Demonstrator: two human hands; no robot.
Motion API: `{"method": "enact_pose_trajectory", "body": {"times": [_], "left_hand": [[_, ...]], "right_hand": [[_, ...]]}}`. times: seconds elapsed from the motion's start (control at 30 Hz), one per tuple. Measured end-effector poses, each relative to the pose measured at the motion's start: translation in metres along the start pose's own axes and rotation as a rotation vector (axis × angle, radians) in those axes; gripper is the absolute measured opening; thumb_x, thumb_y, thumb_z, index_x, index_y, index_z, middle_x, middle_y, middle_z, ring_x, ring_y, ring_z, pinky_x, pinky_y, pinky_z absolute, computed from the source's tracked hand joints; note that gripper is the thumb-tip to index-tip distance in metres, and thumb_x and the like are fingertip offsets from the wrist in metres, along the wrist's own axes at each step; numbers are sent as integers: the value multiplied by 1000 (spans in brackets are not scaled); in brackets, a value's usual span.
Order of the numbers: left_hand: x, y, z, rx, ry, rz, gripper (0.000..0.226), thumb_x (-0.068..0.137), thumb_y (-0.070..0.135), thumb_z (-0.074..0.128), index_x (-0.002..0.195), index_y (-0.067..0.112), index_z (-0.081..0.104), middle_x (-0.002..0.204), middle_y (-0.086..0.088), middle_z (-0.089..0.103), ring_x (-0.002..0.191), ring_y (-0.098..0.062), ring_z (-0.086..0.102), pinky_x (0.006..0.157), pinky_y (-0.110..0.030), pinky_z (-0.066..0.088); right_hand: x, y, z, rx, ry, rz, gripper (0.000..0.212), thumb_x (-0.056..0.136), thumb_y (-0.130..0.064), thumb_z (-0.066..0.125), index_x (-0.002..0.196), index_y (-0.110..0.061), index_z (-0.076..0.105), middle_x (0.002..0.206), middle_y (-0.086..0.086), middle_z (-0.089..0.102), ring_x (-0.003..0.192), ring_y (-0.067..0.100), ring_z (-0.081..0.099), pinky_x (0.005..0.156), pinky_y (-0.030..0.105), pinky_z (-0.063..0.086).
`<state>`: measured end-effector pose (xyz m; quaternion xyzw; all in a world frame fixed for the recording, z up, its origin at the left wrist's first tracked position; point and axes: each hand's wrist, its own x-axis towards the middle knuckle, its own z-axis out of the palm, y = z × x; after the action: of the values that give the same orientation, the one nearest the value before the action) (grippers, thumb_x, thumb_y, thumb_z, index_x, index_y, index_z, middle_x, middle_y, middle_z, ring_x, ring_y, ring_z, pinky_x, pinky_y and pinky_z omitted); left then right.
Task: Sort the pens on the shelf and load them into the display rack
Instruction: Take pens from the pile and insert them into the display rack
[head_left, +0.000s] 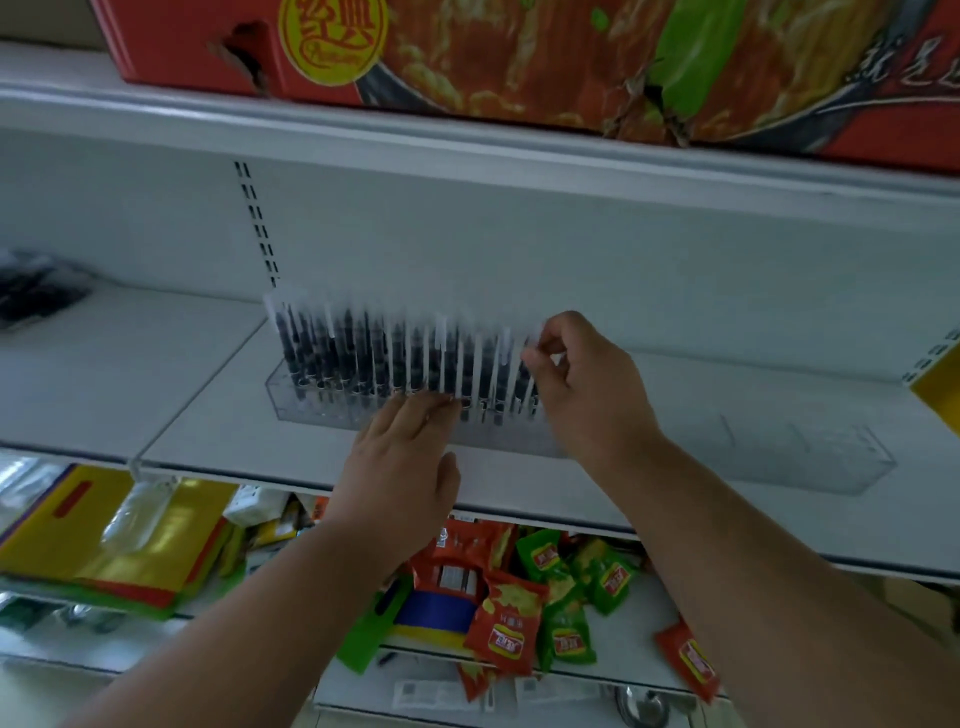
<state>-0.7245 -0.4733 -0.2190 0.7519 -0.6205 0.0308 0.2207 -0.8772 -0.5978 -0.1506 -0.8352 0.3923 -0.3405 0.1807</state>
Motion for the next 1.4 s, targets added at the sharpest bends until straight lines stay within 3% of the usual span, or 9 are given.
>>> {"method": "enact_pose_trajectory", "body": {"times": [0.1, 0.27, 0.4, 0.6, 0.77, 0.87, 0.97, 1.17, 1.4], "left_hand": [[3, 2, -1, 22, 26, 7, 54, 86, 31, 39, 133, 10, 58, 132, -5, 56, 120, -29, 51, 100, -45, 49], [3, 5, 1, 19, 71, -22, 53, 82, 27, 44, 131, 13, 60, 129, -3, 57, 119, -25, 50, 101, -41, 46], [1, 7, 1, -7, 71, -55, 56, 80, 24, 51, 135, 13, 58, 131, -2, 56, 121, -23, 46, 103, -40, 42], [1, 11, -6, 18, -3, -92, 57, 87, 26, 59, 142, 20, 49, 139, 2, 49, 129, -20, 42, 108, -40, 39], [-27, 18, -15, 28, 167, -94, 40, 85, 33, 44, 115, 15, 64, 115, -3, 61, 110, -25, 55, 94, -42, 48], [-52, 6, -26, 54, 186, -110, 33, 86, 34, 44, 106, 18, 65, 105, 1, 61, 101, -25, 58, 87, -42, 51], [-71, -17, -38, 62, 213, -163, 34, 85, 36, 42, 104, 21, 66, 102, 3, 60, 99, -24, 56, 84, -43, 51], [-131, -81, -68, 125, 235, -270, 30, 84, 38, 48, 102, 21, 66, 104, 0, 60, 97, -26, 58, 80, -39, 51], [-245, -189, -139, 186, 229, -452, 31, 84, 42, 45, 99, 23, 65, 101, 1, 60, 94, -27, 59, 79, -39, 52]], "right_hand": [[2, 7, 9, -36, -37, 4, 13, 98, -32, 54, 96, -20, 51, 89, 0, 64, 73, 16, 58, 64, 30, 46], [-4, 13, 18, -71, -53, -7, 15, 99, -32, 54, 103, -18, 50, 92, 1, 64, 79, 19, 60, 68, 33, 49], [-12, 17, 9, 7, -66, 26, 22, 95, -35, 60, 105, -22, 45, 83, -9, 59, 68, 5, 55, 55, 23, 39], [-24, 9, -14, 35, -52, -164, 24, 93, -35, 62, 108, -23, 48, 94, -8, 56, 69, 6, 50, 59, 24, 40], [-32, -15, -10, 10, -22, -337, 26, 90, -27, 67, 109, -12, 58, 98, 2, 61, 75, 8, 48, 66, 24, 38], [-38, -39, -6, -37, -58, -393, 29, 89, -29, 67, 112, -12, 60, 102, 4, 63, 82, 16, 57, 71, 33, 48], [-43, -69, 0, -60, -138, -405, 33, 92, -32, 63, 119, -15, 59, 112, 4, 61, 100, 23, 59, 88, 45, 49], [-55, -153, 39, -104, -221, -479, 34, 92, -37, 61, 119, -17, 58, 112, 2, 59, 101, 21, 57, 88, 42, 48], [-87, -281, 134, -86, -337, -553, 37, 92, -45, 57, 121, -23, 55, 117, 2, 57, 105, 24, 54, 90, 43, 45]]}}
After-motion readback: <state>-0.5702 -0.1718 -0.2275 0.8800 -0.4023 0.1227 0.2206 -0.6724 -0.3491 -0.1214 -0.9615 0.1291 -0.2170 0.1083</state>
